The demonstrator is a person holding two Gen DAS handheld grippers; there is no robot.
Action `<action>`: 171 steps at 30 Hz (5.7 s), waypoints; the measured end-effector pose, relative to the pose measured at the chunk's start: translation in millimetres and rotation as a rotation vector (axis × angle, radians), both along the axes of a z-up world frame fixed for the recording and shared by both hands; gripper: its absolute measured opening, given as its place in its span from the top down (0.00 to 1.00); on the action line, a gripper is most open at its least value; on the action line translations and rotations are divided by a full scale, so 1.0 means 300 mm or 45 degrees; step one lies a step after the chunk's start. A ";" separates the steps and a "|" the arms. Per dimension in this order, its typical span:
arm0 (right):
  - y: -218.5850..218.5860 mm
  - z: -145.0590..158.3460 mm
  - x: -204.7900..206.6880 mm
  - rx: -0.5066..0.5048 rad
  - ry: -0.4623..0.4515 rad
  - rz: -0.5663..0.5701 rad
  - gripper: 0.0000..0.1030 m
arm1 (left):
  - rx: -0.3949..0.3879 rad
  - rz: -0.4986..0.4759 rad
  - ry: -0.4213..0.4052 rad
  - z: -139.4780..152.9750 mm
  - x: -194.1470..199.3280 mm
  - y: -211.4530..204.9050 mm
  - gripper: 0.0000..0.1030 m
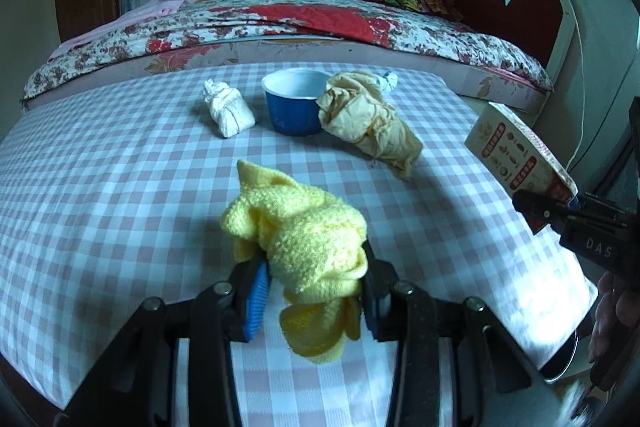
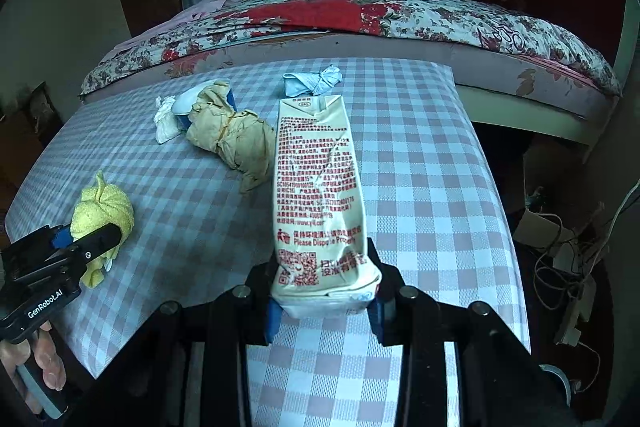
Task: Collect trash
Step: 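Carry the yellow cloth and juice carton over the black bin, then open both tools over the bin to drop the cloth and carton, then move both tools back over the bed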
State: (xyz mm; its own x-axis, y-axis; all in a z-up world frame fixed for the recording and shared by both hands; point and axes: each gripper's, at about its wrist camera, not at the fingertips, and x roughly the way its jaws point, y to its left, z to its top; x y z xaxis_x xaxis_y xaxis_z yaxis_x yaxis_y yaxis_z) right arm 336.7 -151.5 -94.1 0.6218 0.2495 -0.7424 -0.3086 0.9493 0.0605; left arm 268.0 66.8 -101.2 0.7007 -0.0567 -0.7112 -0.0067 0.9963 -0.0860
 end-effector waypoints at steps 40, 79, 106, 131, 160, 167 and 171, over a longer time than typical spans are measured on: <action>-0.561 0.087 -0.665 0.037 -0.069 -0.301 0.65 | -0.075 -0.500 -0.048 0.073 -0.418 -0.596 0.61; -1.155 -0.394 -0.665 -0.162 0.341 -0.406 0.65 | -0.044 -1.074 0.359 -0.330 -0.308 -1.325 0.60; -1.242 -0.560 -0.615 -0.342 0.463 -0.495 0.02 | 0.065 -0.847 0.392 -0.499 -0.244 -1.313 0.16; -1.136 -0.381 -0.732 -0.263 0.348 -0.552 0.01 | 0.070 -0.748 0.291 -0.334 -0.333 -1.188 0.12; -0.580 0.001 -0.645 -0.204 0.014 -0.254 0.01 | 0.066 -0.379 -0.028 0.052 -0.423 -0.573 0.03; -0.330 0.029 -0.483 -0.181 0.004 -0.055 0.01 | 0.074 -0.205 -0.039 0.057 -0.345 -0.330 0.04; -0.182 0.040 -0.386 -0.186 -0.033 0.028 0.01 | 0.075 -0.103 -0.026 0.052 -0.289 -0.184 0.05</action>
State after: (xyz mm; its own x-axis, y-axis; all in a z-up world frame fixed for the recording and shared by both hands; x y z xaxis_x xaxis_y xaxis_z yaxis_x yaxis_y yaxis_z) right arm 221.0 -206.1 -82.2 0.6368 0.1540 -0.7555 -0.3291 0.9404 -0.0857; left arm 181.5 11.5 -85.5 0.7097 -0.0718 -0.7008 0.0749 0.9968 -0.0262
